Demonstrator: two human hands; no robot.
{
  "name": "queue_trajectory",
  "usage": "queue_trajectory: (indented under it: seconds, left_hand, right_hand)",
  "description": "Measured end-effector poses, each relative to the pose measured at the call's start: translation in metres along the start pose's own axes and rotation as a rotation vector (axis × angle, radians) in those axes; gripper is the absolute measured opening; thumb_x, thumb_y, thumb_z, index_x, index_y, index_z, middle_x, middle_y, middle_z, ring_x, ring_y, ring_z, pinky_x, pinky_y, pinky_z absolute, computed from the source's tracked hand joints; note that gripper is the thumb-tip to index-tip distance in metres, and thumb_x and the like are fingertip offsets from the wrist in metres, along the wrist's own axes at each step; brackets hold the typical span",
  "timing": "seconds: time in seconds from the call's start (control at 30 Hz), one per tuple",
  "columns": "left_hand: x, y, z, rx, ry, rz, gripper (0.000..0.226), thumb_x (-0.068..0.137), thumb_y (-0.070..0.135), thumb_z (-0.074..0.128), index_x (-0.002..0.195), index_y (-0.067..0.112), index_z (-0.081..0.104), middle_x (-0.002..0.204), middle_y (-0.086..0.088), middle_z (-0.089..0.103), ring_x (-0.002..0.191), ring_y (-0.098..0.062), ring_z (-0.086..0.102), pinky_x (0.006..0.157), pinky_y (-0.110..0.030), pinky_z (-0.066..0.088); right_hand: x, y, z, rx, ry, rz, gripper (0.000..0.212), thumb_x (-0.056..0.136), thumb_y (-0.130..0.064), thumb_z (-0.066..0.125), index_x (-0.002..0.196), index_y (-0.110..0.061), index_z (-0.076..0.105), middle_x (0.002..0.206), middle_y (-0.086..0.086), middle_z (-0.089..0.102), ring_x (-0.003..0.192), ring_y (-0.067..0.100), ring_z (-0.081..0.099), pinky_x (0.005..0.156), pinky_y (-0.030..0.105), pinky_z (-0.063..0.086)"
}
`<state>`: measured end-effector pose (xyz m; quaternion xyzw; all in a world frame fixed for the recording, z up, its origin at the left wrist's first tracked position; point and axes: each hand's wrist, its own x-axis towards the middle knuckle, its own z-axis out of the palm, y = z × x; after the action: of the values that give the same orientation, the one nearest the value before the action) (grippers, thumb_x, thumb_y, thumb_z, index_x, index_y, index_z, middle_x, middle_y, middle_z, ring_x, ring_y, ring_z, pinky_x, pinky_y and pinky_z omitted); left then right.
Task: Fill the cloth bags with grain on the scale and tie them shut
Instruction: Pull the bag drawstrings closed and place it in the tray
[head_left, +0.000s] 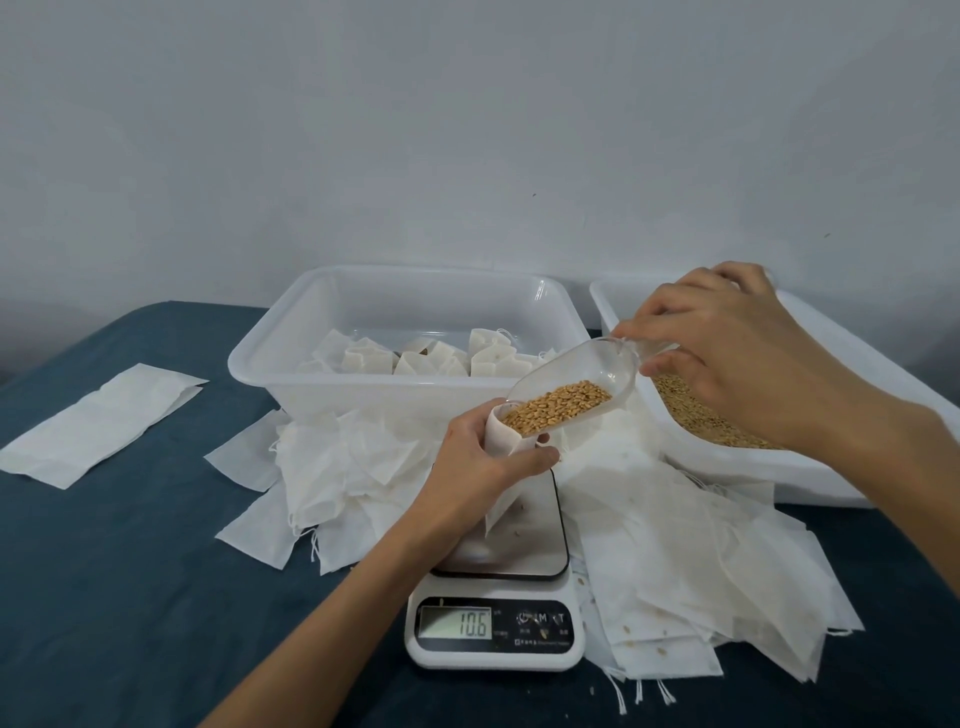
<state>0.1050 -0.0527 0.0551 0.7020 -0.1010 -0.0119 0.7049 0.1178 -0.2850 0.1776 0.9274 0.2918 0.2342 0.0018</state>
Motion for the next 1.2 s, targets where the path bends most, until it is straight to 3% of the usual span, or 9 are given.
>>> queue_trajectory:
  seconds: [0.23, 0.9, 1.2]
  left_hand:
    - [-0.0004, 0.0003, -0.0006, -0.005, -0.014, 0.017, 0.022, 0.086, 0.01, 0.082, 0.105, 0.018, 0.074, 0.089, 0.011, 0.075, 0.08, -0.006, 0.067, 0.07, -0.021, 0.054]
    - [-0.0004, 0.0008, -0.0004, -0.018, -0.001, 0.014, 0.028, 0.085, 0.009, 0.083, 0.11, 0.014, 0.073, 0.096, 0.005, 0.078, 0.081, -0.006, 0.07, 0.073, -0.021, 0.055]
    - [-0.0007, 0.0011, -0.0006, -0.025, -0.002, 0.024, 0.025, 0.085, 0.008, 0.083, 0.101, 0.023, 0.073, 0.089, 0.01, 0.077, 0.077, -0.003, 0.069, 0.069, -0.019, 0.055]
  right_hand:
    - [0.0004, 0.0007, 0.0003, -0.006, 0.01, -0.009, 0.031, 0.086, -0.009, 0.077, 0.114, -0.022, 0.075, 0.103, -0.002, 0.068, 0.103, 0.028, 0.058, 0.103, 0.047, 0.025]
    - [0.0004, -0.0014, -0.0013, 0.049, 0.006, 0.023, 0.034, 0.083, -0.011, 0.08, 0.112, -0.025, 0.071, 0.1, -0.009, 0.072, 0.105, 0.021, 0.058, 0.099, 0.042, 0.026]
    - [0.0007, -0.0021, -0.0021, 0.022, 0.004, 0.016, 0.031, 0.085, -0.013, 0.078, 0.113, -0.025, 0.072, 0.1, -0.009, 0.071, 0.103, 0.022, 0.057, 0.1, 0.044, 0.028]
